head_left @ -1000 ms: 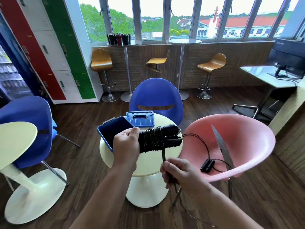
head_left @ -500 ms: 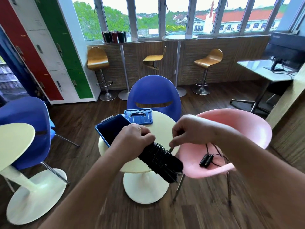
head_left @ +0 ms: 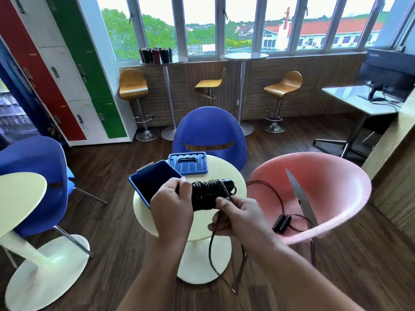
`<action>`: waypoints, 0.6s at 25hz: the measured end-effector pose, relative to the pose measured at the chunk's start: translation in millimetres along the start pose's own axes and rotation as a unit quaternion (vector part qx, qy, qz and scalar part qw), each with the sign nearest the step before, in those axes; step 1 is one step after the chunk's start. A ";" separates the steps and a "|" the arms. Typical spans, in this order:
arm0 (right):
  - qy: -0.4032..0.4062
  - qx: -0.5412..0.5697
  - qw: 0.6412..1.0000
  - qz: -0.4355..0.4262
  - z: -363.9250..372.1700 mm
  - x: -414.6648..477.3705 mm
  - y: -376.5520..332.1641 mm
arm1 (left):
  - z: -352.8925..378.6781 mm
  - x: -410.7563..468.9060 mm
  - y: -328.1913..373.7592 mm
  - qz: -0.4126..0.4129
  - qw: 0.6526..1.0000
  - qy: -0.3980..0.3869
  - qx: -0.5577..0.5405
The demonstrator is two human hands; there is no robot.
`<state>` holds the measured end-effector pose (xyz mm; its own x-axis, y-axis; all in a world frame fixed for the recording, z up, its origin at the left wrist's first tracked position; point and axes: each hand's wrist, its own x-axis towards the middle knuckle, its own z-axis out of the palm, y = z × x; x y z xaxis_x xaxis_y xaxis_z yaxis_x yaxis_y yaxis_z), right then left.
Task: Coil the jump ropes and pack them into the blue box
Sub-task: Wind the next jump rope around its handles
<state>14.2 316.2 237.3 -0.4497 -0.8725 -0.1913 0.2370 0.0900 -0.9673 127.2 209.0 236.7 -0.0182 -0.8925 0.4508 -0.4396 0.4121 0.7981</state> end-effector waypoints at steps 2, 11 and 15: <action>-0.004 0.022 1.000 0.002 3.6 -6.4 9.1 | 9.2 -7.2 -7.5 -0.106 0.991 0.023 -0.077; 0.039 -0.005 0.995 -0.096 -6.5 3.3 13.5 | 16.2 -52.8 21.2 -0.482 0.760 -0.075 -0.429; -0.035 -0.008 0.994 -0.103 -17.0 2.3 4.0 | 1.6 -62.8 24.7 -0.376 0.817 -0.200 -0.390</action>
<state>-0.5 322.7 230.2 -0.4263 -0.9043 0.0230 0.1315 -0.0872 -0.9875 116.1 274.9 227.5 -0.3664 -0.8714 -0.3262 0.2410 -0.4275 0.8713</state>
